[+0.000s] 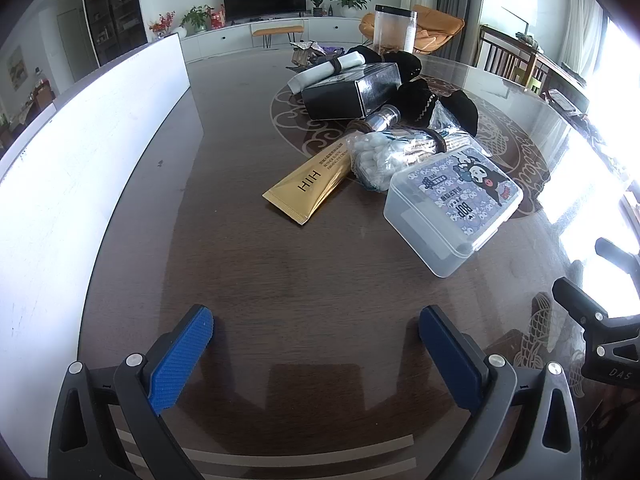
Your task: Organize objects
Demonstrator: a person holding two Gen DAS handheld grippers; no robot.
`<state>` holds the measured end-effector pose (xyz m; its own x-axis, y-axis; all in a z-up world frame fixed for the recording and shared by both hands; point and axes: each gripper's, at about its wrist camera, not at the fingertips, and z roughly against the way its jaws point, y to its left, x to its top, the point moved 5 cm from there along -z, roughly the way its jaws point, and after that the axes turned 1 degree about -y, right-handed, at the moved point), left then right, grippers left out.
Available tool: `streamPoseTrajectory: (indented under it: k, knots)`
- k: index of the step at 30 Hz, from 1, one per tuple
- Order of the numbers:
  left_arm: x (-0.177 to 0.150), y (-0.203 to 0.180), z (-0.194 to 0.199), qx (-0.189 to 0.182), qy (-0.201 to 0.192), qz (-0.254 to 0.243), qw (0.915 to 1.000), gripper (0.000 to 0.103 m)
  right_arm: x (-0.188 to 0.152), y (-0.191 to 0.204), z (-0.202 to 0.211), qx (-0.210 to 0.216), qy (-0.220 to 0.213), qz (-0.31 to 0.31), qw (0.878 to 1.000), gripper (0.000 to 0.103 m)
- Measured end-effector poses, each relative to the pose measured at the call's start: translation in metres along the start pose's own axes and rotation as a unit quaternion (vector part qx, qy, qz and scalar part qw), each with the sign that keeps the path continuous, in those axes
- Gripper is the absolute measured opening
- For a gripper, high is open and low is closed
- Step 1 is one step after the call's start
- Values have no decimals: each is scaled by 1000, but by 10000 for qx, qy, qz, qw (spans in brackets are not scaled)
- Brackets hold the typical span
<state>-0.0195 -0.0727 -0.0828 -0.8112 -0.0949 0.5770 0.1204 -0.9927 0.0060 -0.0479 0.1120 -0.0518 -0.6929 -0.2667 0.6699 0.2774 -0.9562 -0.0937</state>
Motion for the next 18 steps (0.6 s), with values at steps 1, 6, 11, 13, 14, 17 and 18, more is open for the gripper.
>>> streamPoseTrajectory:
  k: [1, 6, 11, 13, 14, 17, 18]
  knots:
    - [0, 0, 0, 5, -3, 6, 10000, 103, 0, 0, 0, -5, 1, 5, 10000, 103]
    - [0, 0, 0, 26, 11, 45, 10000, 103, 0, 1, -2, -9, 12, 20, 10000, 103]
    - [1, 0, 0, 21, 32, 38, 10000, 103, 0, 1, -2, -4, 17, 20, 10000, 103]
    - [-1, 0, 1, -17, -22, -22, 10000, 103, 0, 1, -2, 3, 18, 16, 10000, 103]
    - [-2, 0, 1, -48, -25, -63, 10000, 103, -1, 1, -2, 11, 18, 11, 10000, 103]
    - [-3, -2, 2, -106, 63, -145, 9998, 103, -1, 1, -3, 41, 30, -18, 10000, 103]
    - [-3, -2, 2, -113, 85, -152, 9998, 103, -1, 1, -4, 46, 34, -26, 10000, 103]
